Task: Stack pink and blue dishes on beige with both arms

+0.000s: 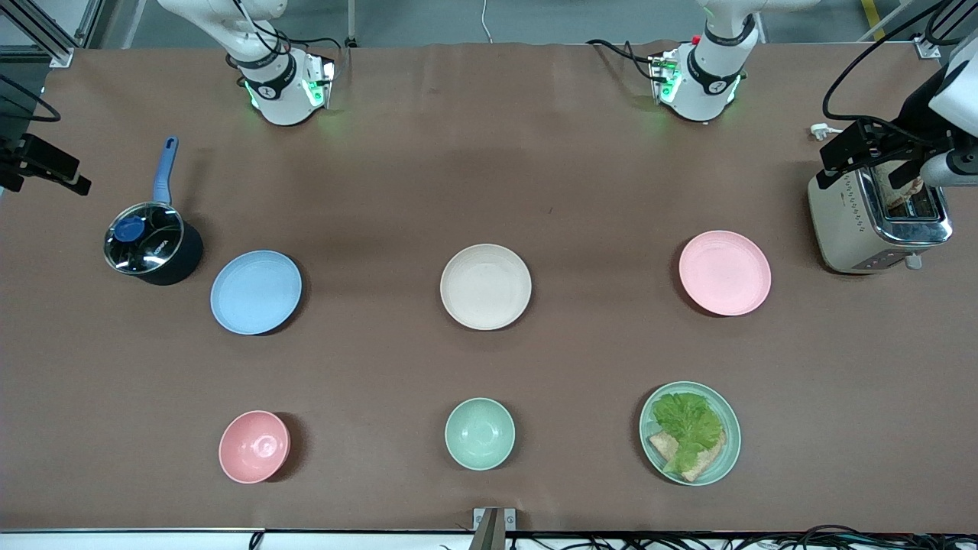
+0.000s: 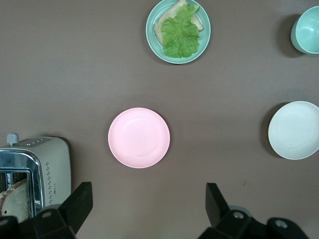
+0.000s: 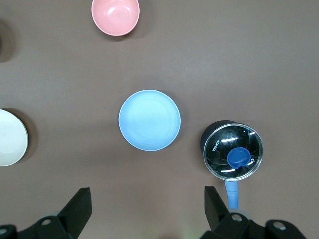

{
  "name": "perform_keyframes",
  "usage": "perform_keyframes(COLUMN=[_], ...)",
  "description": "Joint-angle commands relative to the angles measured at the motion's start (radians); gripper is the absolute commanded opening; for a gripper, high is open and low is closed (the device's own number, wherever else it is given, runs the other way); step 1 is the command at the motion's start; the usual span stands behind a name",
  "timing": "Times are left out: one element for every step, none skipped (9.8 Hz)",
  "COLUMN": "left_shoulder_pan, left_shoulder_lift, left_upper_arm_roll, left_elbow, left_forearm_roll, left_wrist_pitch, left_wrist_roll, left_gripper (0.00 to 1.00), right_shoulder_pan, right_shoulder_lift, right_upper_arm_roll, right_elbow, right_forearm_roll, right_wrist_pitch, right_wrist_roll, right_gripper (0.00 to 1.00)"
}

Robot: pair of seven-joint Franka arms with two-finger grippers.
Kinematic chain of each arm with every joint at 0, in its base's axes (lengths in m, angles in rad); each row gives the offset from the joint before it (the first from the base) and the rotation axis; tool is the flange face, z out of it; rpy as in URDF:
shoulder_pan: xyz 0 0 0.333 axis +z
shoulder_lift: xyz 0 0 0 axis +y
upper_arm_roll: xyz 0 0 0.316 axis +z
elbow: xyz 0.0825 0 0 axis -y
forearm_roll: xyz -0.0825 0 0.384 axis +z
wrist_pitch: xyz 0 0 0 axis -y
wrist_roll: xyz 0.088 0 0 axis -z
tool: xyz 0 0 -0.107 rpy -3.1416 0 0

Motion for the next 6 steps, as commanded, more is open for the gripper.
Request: perform_keyframes(left_shoulder_pan=[0.008,0.008,0.005,0.004,0.005,0.005], left_shoulder_lift=[-0.003,-0.002,0.0,0.013,0.02,0.02], left_upper_arm_roll=[-0.002,-0.002,0.0,0.0,0.006,0.011], left_elbow=[-0.041,-0.035,-0.034,-0.031,-0.029,-0.037], left_forearm_roll=[-0.014,-0.007,-0.005,-0.005,-0.003,-0.005], left_wrist_pitch=[0.012,0.014,0.014,0.014,0.016,0.028], left_wrist_roll=[0.018,0.018,0.012,0.002,0.018,0.005], left_gripper=[1.0,1.0,1.0,1.0,1.0,1.0], right_shoulder_pan=[-0.008,-0.01,-0.011,-0.01,-0.01,-0.013], right_shoulder_lift=[-0.002,0.001,0.01,0.024,0.033,0.057], right_upper_arm_roll=[0.004,0.004,0.004,0.004,0.004,0.005], right_elbow=[0.0,0.0,0.001,0.006,0.003,-0.008], right_forearm_roll=[-0.005,-0.013,-0.016,-0.022,-0.037,-0.024], right_wrist_pitch=[-0.005,-0.004,0.001,-0.002,0.001,-0.005], right_wrist_roll=[-0.009,-0.015,-0.018,-0.02,-0.022,-0.037], right_gripper=[1.0,1.0,1.0,1.0,1.0,1.0])
